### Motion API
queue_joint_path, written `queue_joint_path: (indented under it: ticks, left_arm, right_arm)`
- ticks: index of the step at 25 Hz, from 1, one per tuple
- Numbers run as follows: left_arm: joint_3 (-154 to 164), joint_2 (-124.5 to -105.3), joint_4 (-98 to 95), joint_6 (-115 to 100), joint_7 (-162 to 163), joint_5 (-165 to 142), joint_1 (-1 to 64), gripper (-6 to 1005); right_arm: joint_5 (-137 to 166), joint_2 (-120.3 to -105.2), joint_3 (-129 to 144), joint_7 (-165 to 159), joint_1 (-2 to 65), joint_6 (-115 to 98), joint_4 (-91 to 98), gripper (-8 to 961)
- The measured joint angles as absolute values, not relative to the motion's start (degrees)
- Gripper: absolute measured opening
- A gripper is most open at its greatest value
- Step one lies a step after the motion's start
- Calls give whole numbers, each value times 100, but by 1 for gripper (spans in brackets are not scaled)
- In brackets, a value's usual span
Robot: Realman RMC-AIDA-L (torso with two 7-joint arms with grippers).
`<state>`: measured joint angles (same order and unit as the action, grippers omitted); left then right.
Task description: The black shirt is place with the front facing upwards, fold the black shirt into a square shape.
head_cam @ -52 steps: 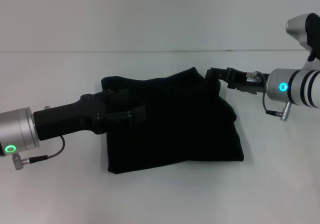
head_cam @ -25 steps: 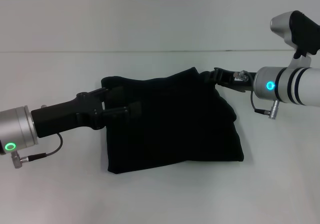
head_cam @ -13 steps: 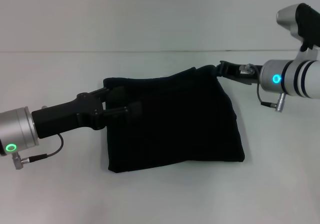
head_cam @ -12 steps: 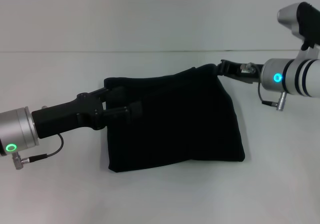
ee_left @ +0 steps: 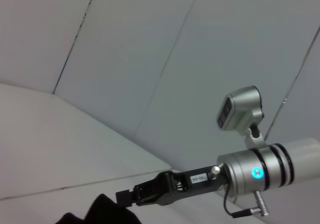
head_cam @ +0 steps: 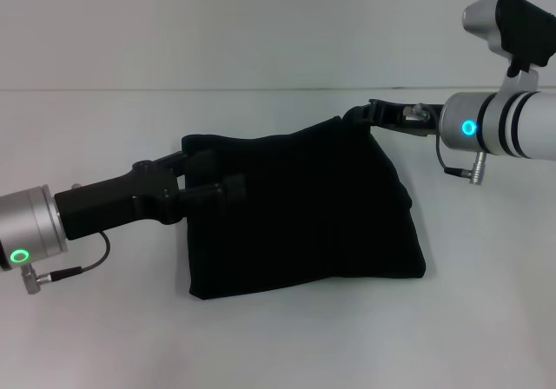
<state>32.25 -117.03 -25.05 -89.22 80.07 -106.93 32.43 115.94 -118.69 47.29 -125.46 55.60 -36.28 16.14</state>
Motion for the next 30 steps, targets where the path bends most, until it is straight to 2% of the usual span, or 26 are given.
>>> queue_joint_path:
  ticks: [6, 8, 17, 22, 27, 30]
  left_arm:
    - [3043, -11729, -2505, -8315, 8359, -10667, 3319, 926]
    - [3025, -11732, -2505, -8072, 8556, -10657, 3359, 926]
    - [3227, -11700, -2502, -8005, 8663, -10499, 3370, 927]
    - [4035, -11727, -2541, -7959, 8626, -10510, 3421, 925]
    - [4366, -11845, -2550, -7597, 8566, -10512, 3512, 913]
    - [4526, -11925, -2552, -7410, 8358, -10518, 3575, 894]
  right_arm:
    - [11548, -11909, 4638, -12489, 5410, -3337, 1840, 121]
    - [11544, -11916, 4626, -12494, 5284, -3321, 2049, 213]
    - [11481, -11720, 4604, -12112, 5043, -4558, 2449, 609]
    - [11178, -11632, 4597, -12083, 4859, -4900, 2665, 704]
    - [10642, -11360, 4586, -11996, 4658, -5462, 2727, 606]
    - [10539, -11279, 4582, -11960, 4628, -5655, 2738, 548]
